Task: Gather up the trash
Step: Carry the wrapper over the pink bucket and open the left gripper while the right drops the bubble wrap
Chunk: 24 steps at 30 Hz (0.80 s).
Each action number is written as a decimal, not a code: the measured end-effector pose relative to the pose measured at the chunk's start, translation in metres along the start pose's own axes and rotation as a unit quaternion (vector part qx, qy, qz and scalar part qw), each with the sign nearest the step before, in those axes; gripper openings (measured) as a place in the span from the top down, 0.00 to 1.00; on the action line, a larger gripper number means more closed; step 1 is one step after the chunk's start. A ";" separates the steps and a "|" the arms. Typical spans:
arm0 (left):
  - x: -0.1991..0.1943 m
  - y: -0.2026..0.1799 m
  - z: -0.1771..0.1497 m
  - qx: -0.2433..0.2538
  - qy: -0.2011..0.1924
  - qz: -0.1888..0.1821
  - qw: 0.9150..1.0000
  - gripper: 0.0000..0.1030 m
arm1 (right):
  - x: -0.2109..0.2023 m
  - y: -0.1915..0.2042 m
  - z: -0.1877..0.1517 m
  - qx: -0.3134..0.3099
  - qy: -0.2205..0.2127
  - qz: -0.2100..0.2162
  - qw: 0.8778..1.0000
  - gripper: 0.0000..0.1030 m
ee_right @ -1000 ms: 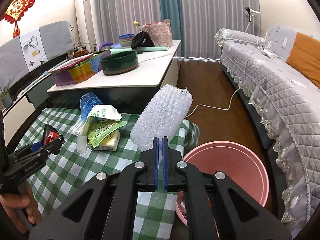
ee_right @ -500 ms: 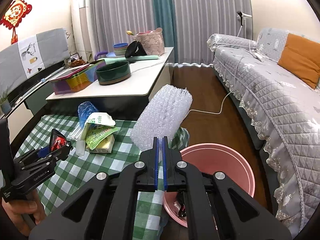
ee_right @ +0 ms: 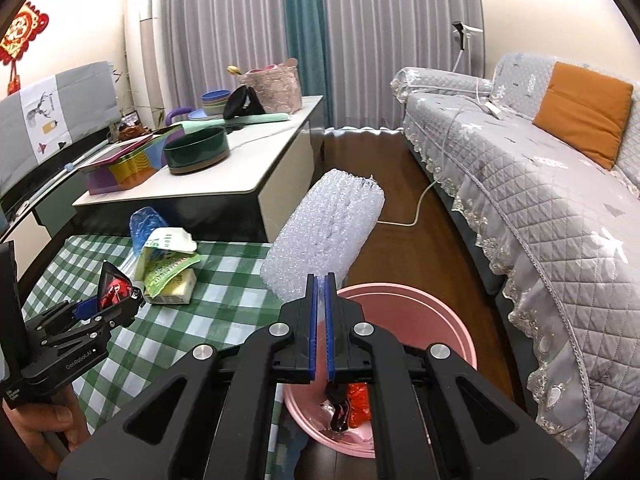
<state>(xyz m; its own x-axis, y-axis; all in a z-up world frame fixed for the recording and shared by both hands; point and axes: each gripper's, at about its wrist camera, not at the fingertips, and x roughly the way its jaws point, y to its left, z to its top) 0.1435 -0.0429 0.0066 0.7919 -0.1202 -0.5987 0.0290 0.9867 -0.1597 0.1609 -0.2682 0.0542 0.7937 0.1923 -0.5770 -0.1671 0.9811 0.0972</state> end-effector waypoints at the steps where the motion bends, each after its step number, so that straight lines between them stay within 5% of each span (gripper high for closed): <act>1: 0.001 -0.003 0.000 0.002 0.001 -0.002 1.000 0.58 | 0.000 -0.003 0.000 0.002 0.001 -0.003 1.000 0.96; 24: 0.036 -0.108 -0.001 0.069 0.031 -0.086 0.993 0.58 | -0.001 -0.080 0.007 0.076 0.006 -0.048 0.996 0.96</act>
<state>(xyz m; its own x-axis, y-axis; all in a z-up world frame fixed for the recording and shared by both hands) 0.1688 -0.1543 0.0016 0.7288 -0.2901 -0.6202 0.2464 0.9562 -0.1578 0.1776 -0.3468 0.0521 0.7942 0.0990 -0.5995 -0.0007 0.9868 0.1620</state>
